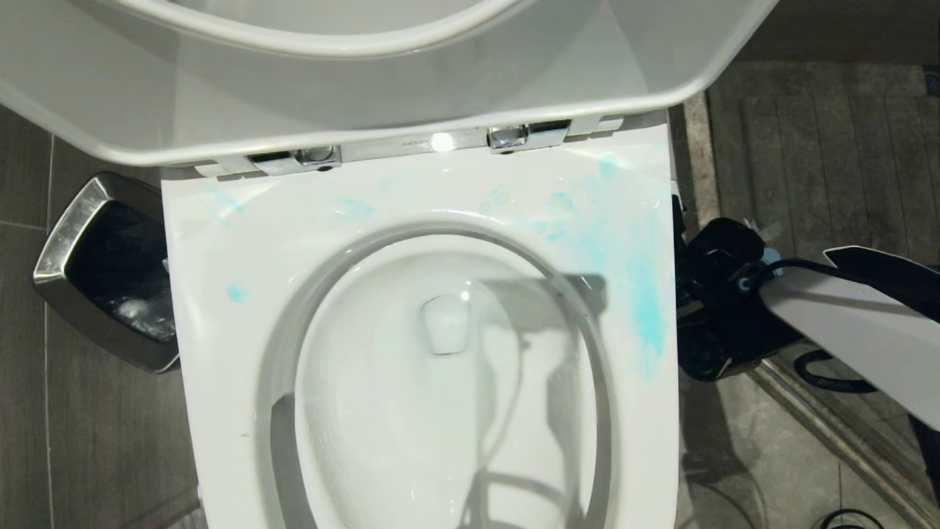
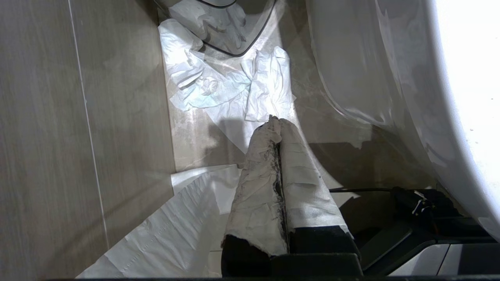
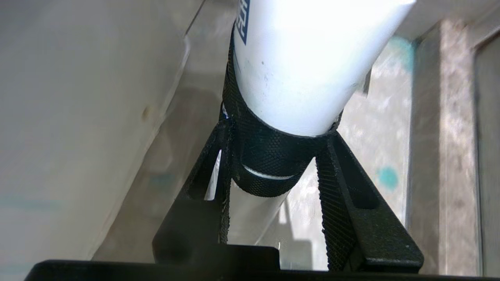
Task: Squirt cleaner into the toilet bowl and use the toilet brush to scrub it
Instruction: Pour in the cleaning agent
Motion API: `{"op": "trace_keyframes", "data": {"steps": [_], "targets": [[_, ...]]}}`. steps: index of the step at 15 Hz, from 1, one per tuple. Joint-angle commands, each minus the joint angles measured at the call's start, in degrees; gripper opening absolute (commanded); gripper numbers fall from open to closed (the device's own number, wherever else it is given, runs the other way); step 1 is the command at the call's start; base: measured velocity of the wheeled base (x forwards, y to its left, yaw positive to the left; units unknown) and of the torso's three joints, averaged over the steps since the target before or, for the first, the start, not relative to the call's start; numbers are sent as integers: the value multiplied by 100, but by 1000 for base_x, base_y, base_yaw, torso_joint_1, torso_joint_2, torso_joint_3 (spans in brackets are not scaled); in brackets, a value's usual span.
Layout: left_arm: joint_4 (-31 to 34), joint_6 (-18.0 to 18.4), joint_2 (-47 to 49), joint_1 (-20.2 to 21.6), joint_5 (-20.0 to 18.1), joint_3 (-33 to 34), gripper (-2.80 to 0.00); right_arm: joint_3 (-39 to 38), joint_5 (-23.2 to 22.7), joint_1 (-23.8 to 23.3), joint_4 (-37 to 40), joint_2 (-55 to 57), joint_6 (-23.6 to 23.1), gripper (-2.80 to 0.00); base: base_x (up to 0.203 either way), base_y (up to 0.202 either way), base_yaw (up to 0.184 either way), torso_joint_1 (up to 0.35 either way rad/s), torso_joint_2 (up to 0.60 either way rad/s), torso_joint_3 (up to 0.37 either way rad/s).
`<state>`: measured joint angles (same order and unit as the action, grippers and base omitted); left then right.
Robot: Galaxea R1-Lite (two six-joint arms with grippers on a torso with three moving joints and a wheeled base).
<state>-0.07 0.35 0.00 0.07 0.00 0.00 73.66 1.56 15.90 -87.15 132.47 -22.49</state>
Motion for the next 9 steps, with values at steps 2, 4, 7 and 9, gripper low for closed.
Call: {"op": "trace_keyframes", "data": {"steps": [2,4,7,9], "targets": [[-1,0,0,1,0,0,-280,-405,11,23,-51,-112,-27,-280,0,0,0,0,0,0],[-1,0,1,1,3,0,-280,-583,19,45,-51,-164,-36,-280,0,0,0,0,0,0],[-1,0,1,1,9,0,-280,-634,29,45,-51,-179,-54,-280,0,0,0,0,0,0],[-1,0,3,1,2,0,-280,-687,25,45,-51,-207,-57,-280,0,0,0,0,0,0]]}}
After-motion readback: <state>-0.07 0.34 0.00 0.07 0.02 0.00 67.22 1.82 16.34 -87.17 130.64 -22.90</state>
